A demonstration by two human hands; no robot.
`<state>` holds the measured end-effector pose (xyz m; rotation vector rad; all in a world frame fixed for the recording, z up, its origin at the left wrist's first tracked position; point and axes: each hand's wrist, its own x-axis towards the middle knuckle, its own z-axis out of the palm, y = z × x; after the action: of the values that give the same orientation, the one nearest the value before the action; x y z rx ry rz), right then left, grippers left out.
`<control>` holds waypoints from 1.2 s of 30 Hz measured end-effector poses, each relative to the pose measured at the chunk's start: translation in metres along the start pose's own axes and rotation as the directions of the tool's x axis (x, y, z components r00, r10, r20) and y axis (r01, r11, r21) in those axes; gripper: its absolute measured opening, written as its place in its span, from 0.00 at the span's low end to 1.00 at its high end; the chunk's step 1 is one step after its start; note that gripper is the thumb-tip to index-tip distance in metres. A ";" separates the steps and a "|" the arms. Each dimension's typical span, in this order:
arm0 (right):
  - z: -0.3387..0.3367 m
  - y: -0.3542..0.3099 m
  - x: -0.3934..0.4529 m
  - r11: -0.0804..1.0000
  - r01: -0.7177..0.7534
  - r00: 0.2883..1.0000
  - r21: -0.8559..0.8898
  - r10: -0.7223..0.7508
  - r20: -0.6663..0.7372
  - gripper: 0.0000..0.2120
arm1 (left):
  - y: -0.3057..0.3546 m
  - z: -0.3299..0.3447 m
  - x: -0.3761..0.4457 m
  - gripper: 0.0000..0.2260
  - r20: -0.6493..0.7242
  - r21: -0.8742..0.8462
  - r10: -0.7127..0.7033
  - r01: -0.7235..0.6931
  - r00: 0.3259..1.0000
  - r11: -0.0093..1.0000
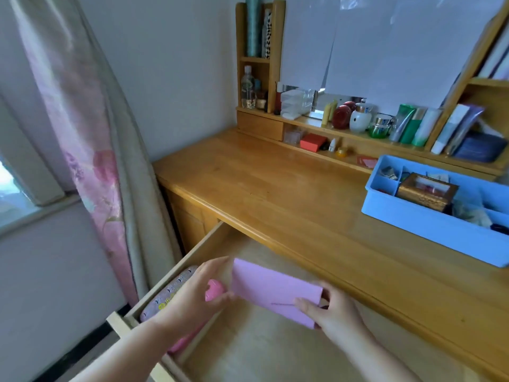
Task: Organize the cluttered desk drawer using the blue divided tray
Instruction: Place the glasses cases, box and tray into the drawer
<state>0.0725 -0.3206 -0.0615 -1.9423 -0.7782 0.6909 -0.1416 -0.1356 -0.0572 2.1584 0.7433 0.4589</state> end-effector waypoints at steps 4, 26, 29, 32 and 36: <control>0.036 0.033 -0.003 0.986 -0.167 0.968 -0.005 0.163 -0.190 0.12 | -0.046 0.011 -0.043 0.21 -0.129 0.207 -0.136 0.161 0.982 0.965; 0.143 0.004 0.098 0.961 -0.073 0.944 -0.267 0.153 0.293 0.33 | -0.066 0.010 -0.064 0.15 -0.303 0.325 -0.089 0.191 0.949 0.926; 0.127 0.001 0.080 0.974 -0.109 0.928 -0.198 0.171 0.331 0.38 | -0.070 0.011 -0.065 0.12 -0.300 0.343 -0.080 0.186 0.950 0.921; 0.105 0.002 0.052 0.972 -0.116 0.961 -0.206 0.162 0.226 0.32 | -0.068 0.011 -0.066 0.11 -0.303 0.370 -0.072 0.187 0.950 0.910; 0.048 0.003 0.005 0.987 -0.012 0.983 -0.162 0.041 0.181 0.11 | -0.061 0.008 -0.066 0.09 -0.286 0.387 -0.107 0.217 0.952 0.896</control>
<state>0.0412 -0.2922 -0.0859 -2.0566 -0.9475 0.8561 -0.2092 -0.1509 -0.1146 2.4247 1.2559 0.5371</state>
